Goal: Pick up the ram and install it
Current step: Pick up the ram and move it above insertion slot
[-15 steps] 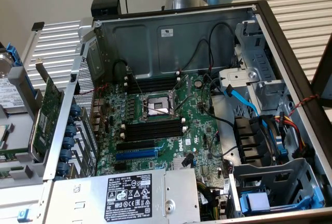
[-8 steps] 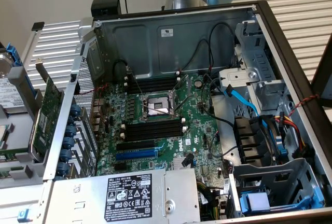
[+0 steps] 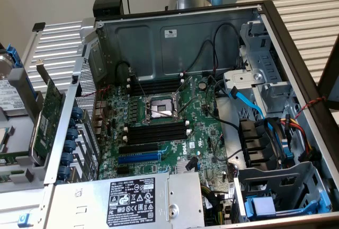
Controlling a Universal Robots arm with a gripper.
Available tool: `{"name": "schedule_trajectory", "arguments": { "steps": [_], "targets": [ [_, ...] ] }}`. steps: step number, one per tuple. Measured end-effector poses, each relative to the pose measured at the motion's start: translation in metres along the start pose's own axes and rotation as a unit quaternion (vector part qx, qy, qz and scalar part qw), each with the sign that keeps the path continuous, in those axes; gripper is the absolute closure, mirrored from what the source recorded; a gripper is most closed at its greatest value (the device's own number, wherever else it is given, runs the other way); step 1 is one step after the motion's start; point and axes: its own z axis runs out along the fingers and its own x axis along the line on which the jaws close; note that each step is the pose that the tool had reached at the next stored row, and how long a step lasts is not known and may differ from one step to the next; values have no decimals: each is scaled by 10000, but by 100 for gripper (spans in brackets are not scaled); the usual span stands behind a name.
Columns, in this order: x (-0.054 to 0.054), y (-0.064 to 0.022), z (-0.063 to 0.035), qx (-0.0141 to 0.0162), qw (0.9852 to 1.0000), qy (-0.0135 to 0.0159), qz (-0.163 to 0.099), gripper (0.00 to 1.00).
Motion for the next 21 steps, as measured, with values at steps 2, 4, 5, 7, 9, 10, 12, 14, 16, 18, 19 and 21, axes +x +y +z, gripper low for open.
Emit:
{"name": "schedule_trajectory", "arguments": {
  "steps": [2,4,5,7,9,10,12,14,16,18,19,21],
  "targets": [
    [-2,-3,37,0,10000,0,0,58],
    [-2,-3,73,0,10000,0,1,58],
    [-2,-4,91,0,10000,0,0,58],
    [-2,-4,127,0,10000,0,0,58],
    [-3,-3,163,0,10000,0,0,58],
    [-3,-3,182,0,10000,0,0,58],
    [-3,-3,218,0,10000,0,0,58],
    [-4,-3,252,-2,10000,-1,0,58],
    [19,-2,269,-50,10000,-6,-1,58],
    [31,-2,304,-65,10000,-9,-5,58],
    [34,-2,321,-66,10000,-9,-6,58],
    [34,-2,358,-65,10000,-9,-6,58]
  ]
}}
